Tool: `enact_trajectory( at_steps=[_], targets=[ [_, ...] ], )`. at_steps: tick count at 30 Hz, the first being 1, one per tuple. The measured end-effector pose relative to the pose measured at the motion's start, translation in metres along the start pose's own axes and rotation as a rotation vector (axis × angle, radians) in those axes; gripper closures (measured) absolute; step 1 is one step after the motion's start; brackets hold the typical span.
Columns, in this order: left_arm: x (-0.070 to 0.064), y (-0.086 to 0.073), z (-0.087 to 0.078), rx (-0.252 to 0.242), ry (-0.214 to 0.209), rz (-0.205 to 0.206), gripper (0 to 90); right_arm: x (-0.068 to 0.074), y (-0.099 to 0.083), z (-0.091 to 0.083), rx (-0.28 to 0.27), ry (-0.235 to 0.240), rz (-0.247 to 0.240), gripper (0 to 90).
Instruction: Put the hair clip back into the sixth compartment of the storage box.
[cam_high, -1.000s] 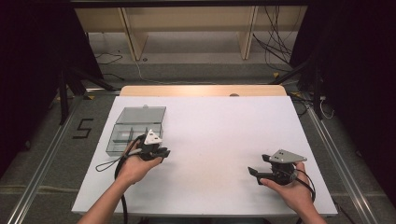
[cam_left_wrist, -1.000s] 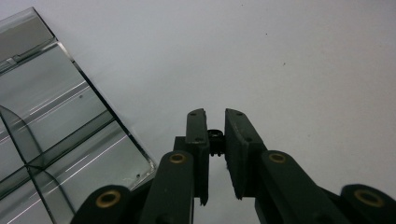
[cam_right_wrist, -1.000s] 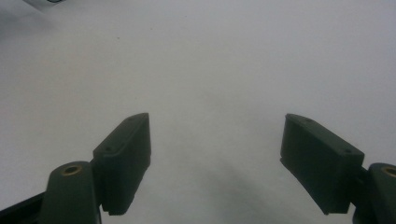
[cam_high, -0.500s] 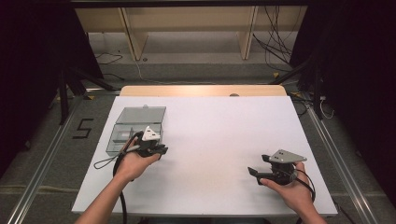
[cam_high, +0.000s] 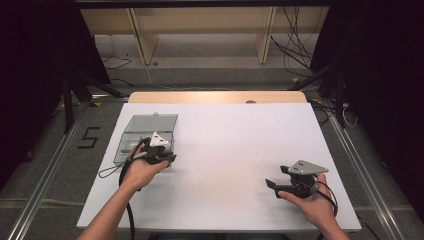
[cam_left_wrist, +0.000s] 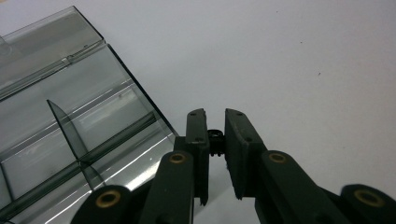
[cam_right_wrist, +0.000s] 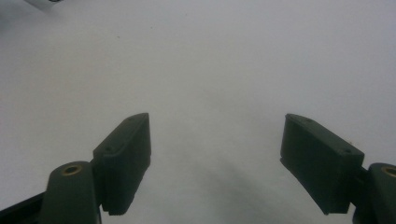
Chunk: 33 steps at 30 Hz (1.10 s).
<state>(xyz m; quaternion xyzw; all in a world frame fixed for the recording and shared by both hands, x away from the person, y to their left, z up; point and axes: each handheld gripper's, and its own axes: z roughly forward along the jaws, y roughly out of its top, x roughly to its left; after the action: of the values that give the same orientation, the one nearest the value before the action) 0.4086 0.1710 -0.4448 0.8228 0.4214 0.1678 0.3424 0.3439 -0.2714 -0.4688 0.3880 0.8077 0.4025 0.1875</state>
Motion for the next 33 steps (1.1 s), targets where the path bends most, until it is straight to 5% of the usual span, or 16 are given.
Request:
enact_trajectory(
  at_steps=[33],
  targets=[
    [0.025, 0.004, 0.006, 0.033, 0.074, -0.070, 79.2, 0.000, 0.000, 0.000, 0.008, 0.003, 0.000, 25.2]
  ],
)
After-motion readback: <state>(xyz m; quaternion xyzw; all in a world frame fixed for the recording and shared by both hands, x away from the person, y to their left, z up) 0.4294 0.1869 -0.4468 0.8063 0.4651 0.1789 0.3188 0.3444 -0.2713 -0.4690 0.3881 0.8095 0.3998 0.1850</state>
